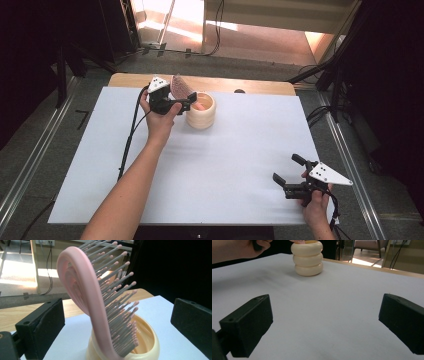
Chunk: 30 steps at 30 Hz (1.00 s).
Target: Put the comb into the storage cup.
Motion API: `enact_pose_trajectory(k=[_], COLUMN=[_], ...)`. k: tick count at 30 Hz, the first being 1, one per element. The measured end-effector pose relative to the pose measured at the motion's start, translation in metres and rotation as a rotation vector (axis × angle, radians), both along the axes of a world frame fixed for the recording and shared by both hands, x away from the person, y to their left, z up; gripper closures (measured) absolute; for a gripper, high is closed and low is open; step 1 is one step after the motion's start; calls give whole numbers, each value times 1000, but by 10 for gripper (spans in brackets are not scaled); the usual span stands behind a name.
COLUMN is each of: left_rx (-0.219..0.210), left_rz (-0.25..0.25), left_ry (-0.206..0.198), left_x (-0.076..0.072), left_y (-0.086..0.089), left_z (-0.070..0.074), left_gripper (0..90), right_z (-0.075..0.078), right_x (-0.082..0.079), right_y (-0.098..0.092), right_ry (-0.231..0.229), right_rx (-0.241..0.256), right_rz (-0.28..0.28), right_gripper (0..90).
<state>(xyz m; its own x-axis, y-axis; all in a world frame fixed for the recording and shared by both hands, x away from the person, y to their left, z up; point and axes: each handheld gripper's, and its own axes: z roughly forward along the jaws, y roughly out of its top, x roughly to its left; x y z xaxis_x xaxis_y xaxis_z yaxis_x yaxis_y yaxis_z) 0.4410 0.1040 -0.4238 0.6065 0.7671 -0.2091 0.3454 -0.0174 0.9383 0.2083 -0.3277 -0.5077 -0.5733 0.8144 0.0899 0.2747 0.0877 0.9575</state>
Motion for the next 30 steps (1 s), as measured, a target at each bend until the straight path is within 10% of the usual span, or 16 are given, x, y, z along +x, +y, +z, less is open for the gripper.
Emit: enact_pose_trajectory(k=[30], left_rx=[7], left_rz=[-68], left_ry=[-77], left_x=[-69], left_y=[32], left_z=[-3], left_gripper=[0], right_z=[-1], right_x=[1], right_y=[2], right_ry=[-2], right_rx=[-10], right_rz=[4], right_gripper=[0])
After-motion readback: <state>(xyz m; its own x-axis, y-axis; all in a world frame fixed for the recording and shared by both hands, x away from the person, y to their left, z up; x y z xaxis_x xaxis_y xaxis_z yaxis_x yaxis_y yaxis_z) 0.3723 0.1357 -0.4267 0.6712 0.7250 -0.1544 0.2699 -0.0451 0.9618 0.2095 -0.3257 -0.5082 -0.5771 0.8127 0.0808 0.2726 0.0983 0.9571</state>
